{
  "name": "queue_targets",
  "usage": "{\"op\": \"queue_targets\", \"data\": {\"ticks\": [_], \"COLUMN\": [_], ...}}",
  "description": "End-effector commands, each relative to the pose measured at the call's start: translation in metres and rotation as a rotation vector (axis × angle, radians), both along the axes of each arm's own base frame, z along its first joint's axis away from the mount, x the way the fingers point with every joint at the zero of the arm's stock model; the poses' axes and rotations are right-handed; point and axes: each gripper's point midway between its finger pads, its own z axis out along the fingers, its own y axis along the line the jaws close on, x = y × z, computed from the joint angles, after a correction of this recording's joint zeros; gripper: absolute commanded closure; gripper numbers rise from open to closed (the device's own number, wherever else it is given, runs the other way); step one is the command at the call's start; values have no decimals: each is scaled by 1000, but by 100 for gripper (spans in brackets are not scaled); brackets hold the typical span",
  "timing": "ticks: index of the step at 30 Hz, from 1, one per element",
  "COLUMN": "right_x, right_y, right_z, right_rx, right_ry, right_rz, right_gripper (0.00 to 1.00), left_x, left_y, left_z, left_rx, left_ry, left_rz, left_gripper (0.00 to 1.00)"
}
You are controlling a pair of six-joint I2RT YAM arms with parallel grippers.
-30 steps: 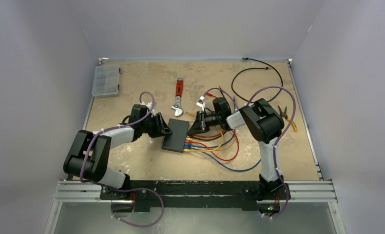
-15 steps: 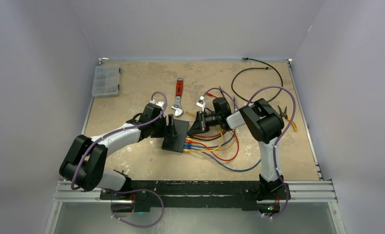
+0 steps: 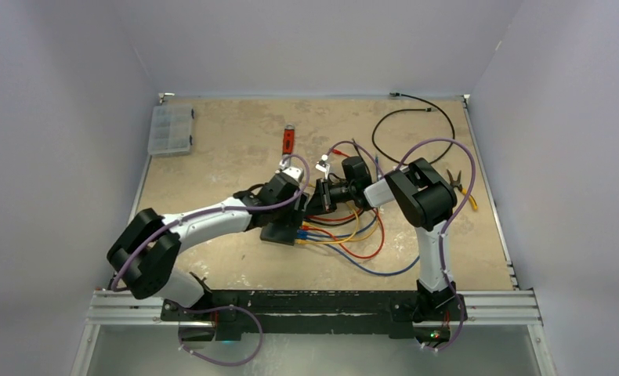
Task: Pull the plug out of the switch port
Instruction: Pull the connector from the switch port.
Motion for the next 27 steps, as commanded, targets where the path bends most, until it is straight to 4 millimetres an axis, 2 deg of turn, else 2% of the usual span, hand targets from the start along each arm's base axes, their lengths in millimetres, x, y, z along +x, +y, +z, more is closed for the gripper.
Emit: {"op": "queue_targets", "data": {"ticks": [1, 6, 14, 27], "right_x": [-9, -10, -11, -14], "right_y": [-6, -7, -8, -10], "right_z": [-38, -39, -41, -28], "right_rx": [-112, -117, -128, -116], "right_ry": [25, 27, 29, 15], "right_rz": [-20, -17, -15, -2], "right_gripper": [100, 100, 100, 100], "left_x": [-1, -3, -2, -5], "left_y": [-2, 0, 5, 26], "left_z": [-10, -21, -19, -25], "left_rx": [130, 199, 204, 292], "left_ry": [-20, -19, -34, -25], "left_rz": [-20, 5, 36, 85], "left_gripper": [24, 27, 35, 48]}}
